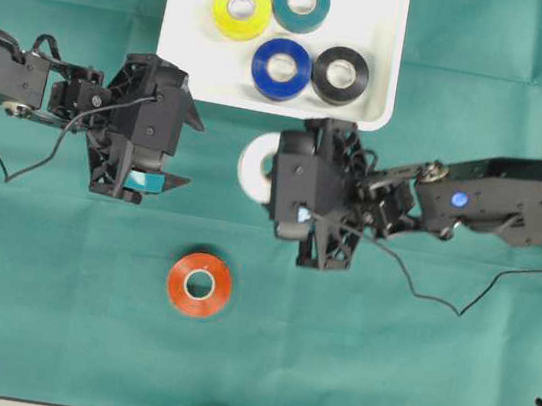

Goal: Put the tape alternately from left to right into the white case.
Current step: 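Carry the white roll with the right gripper into the tray's top right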

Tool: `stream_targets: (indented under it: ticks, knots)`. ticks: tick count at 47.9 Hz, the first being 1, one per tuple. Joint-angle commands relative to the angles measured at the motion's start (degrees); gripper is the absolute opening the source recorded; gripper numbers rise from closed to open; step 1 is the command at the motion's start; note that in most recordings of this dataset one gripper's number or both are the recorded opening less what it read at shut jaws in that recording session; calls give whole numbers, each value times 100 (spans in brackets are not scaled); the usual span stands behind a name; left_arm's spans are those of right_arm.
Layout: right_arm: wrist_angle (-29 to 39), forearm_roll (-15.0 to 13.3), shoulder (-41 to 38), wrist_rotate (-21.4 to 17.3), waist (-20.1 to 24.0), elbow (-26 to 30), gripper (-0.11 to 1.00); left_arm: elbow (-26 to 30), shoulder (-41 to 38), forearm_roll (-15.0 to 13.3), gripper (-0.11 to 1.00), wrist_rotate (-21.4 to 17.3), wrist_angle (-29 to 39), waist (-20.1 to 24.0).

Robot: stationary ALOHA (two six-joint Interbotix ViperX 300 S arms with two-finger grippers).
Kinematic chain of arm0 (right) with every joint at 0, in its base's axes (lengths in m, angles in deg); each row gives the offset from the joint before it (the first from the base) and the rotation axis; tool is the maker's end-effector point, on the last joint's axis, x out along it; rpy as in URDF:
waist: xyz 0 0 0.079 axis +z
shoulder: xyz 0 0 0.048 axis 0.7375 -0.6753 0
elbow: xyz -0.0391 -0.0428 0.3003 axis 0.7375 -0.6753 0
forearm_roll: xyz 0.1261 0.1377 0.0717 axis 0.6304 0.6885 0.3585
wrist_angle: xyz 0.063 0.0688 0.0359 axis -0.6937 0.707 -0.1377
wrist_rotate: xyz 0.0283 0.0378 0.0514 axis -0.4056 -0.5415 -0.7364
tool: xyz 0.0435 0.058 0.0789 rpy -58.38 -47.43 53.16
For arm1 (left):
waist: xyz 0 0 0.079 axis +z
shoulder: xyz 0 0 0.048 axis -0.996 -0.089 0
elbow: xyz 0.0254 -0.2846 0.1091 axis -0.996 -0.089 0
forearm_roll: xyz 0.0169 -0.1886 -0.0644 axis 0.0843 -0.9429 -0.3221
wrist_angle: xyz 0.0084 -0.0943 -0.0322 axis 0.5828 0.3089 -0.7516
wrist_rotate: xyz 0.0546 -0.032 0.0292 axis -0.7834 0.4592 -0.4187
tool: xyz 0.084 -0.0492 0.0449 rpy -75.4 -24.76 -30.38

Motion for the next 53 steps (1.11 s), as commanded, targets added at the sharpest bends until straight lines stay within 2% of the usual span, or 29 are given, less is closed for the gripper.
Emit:
stream_targets:
  ticks: [1, 9, 22, 45, 53]
  knots:
    - [88, -211, 281, 0, -132, 9, 30, 53, 79, -9, 72, 9, -18, -9]
    - [141, -466, 413, -9, -439, -114, 30, 53, 79, -9, 72, 18, -18, -9]
    - [132, -624, 527, -9, -1090, -334, 30, 53, 79, -9, 72, 18, -18, -9]
    - [-703, -633, 589, -9, -2593, -738, 30, 26, 79, -9, 72, 18, -18, -18]
    - [-1037, -633, 501, -9, -2971, -835, 30, 44, 79, -9, 72, 18, -18, -9]
